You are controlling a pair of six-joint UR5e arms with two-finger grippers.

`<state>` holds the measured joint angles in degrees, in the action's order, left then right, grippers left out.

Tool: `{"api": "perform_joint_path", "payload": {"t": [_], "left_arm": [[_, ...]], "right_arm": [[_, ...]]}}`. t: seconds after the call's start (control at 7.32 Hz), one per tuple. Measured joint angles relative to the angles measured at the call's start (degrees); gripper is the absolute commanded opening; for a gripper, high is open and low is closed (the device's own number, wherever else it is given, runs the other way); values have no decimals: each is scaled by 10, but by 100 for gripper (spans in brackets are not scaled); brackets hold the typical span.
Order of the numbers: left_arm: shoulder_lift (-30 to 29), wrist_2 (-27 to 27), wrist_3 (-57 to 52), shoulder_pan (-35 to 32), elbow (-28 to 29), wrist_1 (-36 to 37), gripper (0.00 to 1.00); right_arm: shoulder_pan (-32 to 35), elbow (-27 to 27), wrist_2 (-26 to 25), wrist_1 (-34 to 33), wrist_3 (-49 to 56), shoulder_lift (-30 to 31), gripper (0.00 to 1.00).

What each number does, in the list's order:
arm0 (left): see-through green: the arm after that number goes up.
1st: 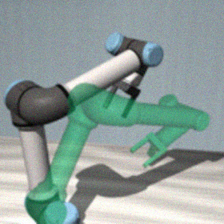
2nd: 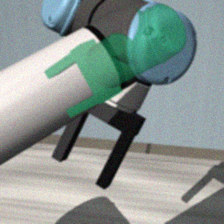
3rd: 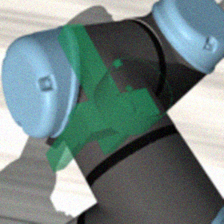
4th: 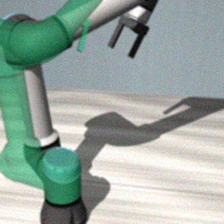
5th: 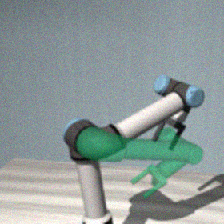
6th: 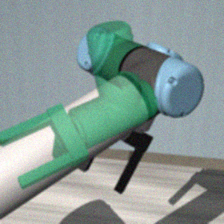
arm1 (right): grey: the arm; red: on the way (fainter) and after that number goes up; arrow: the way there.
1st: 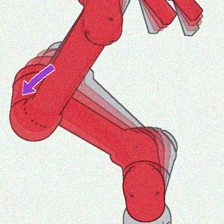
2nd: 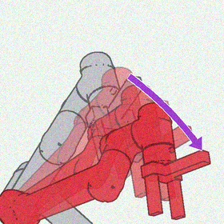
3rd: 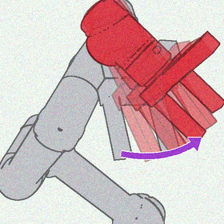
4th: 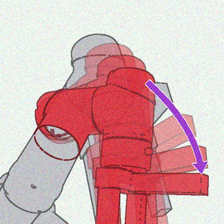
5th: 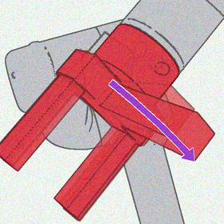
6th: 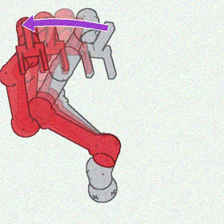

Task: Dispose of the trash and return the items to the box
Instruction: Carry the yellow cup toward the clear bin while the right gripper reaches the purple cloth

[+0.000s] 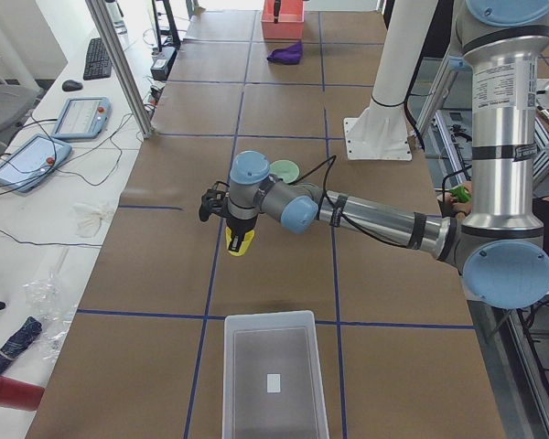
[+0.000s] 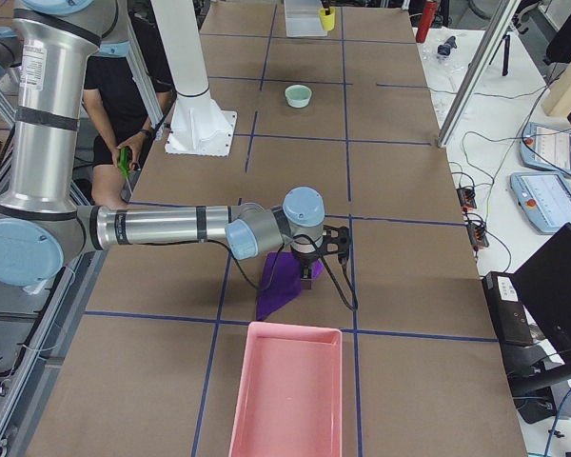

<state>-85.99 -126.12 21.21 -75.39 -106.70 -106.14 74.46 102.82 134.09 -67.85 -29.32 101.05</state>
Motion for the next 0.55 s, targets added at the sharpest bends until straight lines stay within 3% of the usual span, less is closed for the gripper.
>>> {"api": "perform_joint_path", "payload": {"t": [0.27,0.55], "left_arm": [[-7,1,-41,-41,-1,15,0],[-7,1,-98,-78,1,18,0]], "right_arm": [[-75,-43,-40,115,-85,4,100],[-141,-80,-72,187,-141,1,100]]}}
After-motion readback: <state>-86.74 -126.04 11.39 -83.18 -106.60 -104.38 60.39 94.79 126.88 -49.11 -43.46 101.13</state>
